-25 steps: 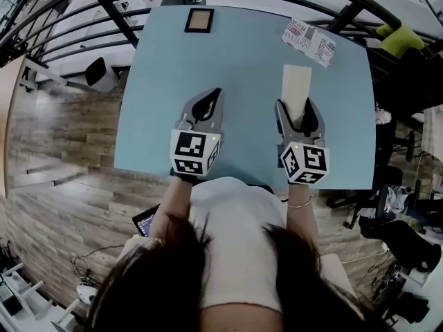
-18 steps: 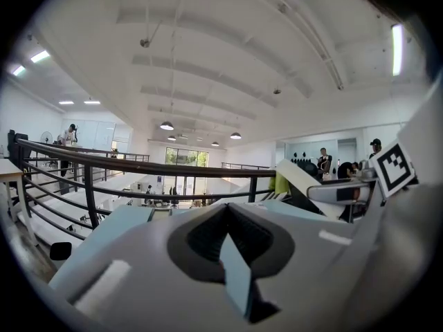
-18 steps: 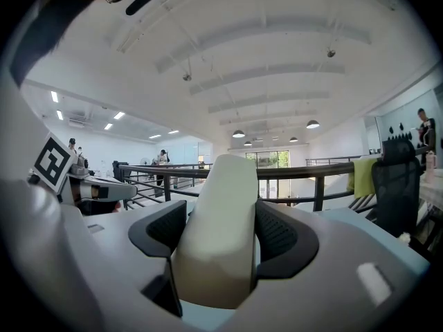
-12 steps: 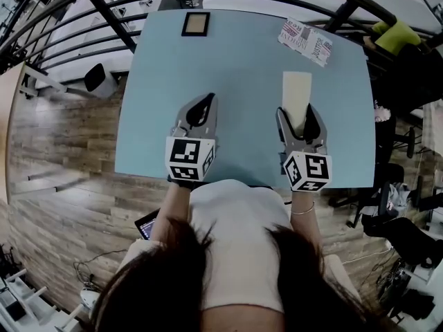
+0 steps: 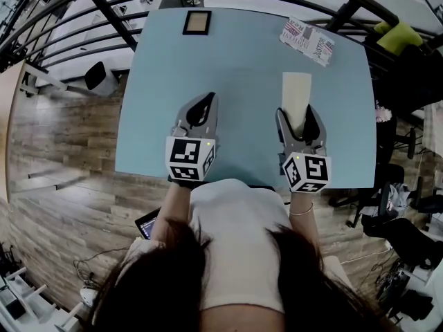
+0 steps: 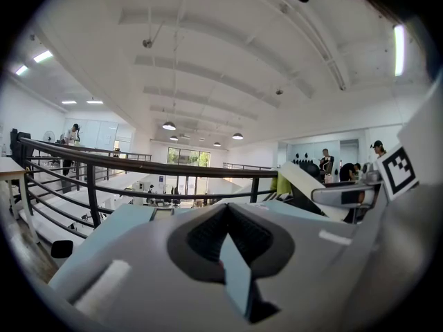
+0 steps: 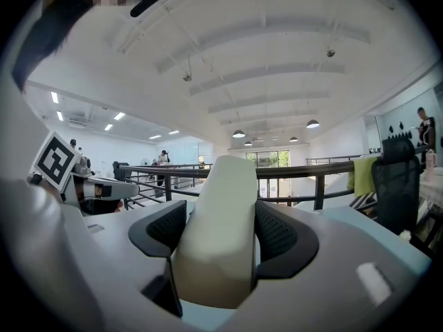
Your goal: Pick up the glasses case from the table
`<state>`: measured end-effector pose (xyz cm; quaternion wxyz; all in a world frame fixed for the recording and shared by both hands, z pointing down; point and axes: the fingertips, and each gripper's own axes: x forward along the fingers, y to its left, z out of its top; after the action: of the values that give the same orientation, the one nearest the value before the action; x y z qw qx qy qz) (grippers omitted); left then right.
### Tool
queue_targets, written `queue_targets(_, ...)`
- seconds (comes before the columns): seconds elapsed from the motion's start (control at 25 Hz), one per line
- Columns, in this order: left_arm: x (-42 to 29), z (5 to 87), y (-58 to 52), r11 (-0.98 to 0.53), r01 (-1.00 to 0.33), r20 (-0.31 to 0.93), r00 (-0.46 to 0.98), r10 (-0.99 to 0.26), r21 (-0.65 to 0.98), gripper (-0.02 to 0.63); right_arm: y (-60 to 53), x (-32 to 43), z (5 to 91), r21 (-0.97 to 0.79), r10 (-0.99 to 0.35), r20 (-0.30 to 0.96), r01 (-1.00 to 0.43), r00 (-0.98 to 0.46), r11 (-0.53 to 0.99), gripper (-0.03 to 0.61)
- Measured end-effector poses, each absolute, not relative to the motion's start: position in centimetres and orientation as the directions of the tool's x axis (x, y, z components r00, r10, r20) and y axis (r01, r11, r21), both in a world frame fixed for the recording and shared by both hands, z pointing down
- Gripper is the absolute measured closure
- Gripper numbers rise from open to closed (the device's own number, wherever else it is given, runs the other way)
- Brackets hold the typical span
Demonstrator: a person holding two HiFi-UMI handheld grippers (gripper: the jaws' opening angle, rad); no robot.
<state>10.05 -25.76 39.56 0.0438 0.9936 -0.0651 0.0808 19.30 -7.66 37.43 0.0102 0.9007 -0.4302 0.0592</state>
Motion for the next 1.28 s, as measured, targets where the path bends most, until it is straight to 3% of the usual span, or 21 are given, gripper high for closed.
queue_targets(1.28, 10.86, 40.11, -26.64, -0.988, -0.134, 0.186, 0.975, -0.117, 0.081, 0.557, -8.55, 20.06, 37.98, -0.043, -0.775, 0.133, -0.777, 0.618, -0.628, 0.27)
